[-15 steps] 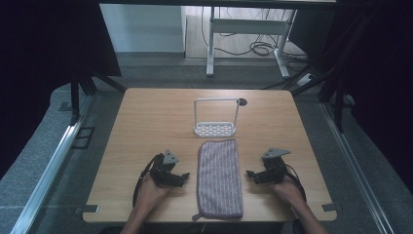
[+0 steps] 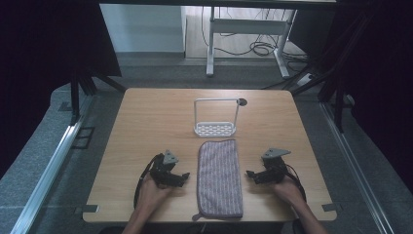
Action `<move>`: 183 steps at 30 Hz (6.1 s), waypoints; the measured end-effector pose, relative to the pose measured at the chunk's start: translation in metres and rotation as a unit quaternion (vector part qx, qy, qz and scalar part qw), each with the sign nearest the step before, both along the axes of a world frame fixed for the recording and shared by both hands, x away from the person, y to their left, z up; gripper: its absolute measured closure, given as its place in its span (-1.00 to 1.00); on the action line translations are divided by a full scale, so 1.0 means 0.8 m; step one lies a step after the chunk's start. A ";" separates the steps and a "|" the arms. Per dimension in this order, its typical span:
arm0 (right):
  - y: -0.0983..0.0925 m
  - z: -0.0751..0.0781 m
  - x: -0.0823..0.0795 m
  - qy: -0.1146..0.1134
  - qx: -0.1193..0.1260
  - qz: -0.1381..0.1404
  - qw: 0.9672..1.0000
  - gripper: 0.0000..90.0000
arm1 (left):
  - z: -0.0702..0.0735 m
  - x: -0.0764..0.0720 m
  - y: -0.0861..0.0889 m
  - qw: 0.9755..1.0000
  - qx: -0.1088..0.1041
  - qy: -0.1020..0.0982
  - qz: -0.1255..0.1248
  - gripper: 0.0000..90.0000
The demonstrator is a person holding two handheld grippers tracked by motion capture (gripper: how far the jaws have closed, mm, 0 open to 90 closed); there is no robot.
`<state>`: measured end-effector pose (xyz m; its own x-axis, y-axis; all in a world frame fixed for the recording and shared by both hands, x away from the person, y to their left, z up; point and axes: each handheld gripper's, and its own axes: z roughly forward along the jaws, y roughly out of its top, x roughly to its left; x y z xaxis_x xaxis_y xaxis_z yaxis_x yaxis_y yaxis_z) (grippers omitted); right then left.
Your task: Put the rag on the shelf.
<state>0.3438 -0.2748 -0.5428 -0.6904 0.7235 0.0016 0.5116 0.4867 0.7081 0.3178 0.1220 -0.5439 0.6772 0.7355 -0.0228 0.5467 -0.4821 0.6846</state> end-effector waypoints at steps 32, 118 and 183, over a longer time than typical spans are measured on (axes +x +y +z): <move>0.007 0.030 0.010 0.035 0.027 -0.006 0.999 -0.71 | 0.020 0.021 -0.012 0.999 -0.028 0.010 -0.013 -0.68; 0.088 0.255 0.078 -0.160 0.077 0.034 0.983 0.85 | 0.266 0.099 -0.065 0.978 -0.070 -0.189 -0.051 0.77; 0.131 0.252 0.275 -0.108 0.026 -0.052 0.992 0.82 | 0.229 0.311 -0.085 0.991 0.018 -0.112 0.069 0.67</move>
